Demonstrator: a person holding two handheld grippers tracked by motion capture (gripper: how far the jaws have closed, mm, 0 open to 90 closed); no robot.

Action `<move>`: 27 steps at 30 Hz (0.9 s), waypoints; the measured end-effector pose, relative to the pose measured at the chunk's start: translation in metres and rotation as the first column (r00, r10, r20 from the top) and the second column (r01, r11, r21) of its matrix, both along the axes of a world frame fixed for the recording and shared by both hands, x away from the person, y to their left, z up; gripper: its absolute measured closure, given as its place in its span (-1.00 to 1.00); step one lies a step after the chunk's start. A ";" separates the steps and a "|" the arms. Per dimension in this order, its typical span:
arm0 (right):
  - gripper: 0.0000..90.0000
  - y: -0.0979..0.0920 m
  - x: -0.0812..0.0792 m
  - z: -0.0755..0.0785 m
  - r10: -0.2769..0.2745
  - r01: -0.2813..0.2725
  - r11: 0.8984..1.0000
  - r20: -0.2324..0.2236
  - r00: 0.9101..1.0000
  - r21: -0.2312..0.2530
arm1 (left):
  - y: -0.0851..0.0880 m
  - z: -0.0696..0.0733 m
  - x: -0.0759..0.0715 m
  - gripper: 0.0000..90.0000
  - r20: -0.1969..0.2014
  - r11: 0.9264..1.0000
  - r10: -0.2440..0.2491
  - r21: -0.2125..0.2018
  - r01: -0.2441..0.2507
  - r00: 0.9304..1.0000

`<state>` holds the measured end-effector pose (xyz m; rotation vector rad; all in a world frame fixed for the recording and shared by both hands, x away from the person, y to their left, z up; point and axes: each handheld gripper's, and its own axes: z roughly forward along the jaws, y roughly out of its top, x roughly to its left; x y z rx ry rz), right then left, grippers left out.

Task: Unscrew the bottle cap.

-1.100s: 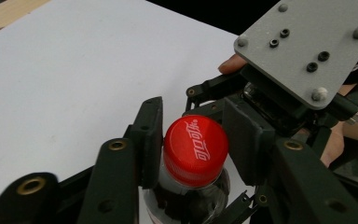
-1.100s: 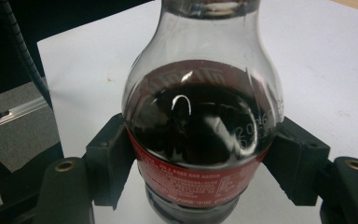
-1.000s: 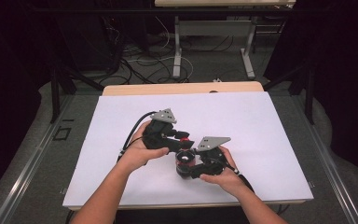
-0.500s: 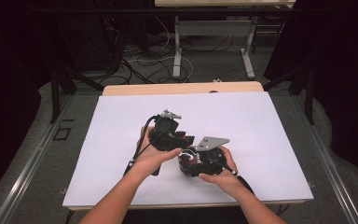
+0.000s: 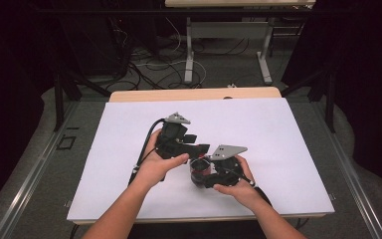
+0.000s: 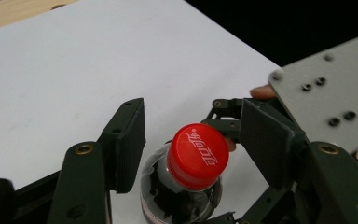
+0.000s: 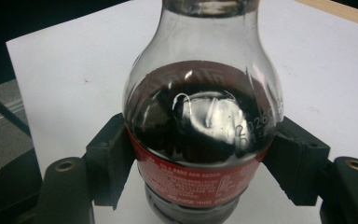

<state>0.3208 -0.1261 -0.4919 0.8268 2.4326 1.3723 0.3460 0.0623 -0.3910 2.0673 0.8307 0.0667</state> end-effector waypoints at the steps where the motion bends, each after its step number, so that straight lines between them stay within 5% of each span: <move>1: -0.34 0.000 0.000 0.000 0.009 -0.009 1.000 -0.003 1.000 0.000 | 0.002 0.000 0.000 -0.07 0.005 1.000 -0.027 -0.002 0.027 1.000; 5: -0.34 0.001 -0.001 0.000 0.022 -0.022 1.000 -0.016 1.000 -0.004 | 0.007 -0.001 0.001 -0.03 0.051 0.995 -0.097 0.022 0.096 0.994; 8: -0.34 0.001 -0.001 0.000 0.026 -0.026 1.000 -0.013 1.000 0.006 | 0.010 -0.002 0.001 0.00 0.039 0.991 -0.135 0.031 0.134 0.990; 27: -0.34 0.001 -0.002 0.001 0.052 -0.052 0.998 -0.001 0.999 0.026 | 0.006 -0.009 0.004 0.26 0.058 0.981 -0.196 0.012 0.196 0.979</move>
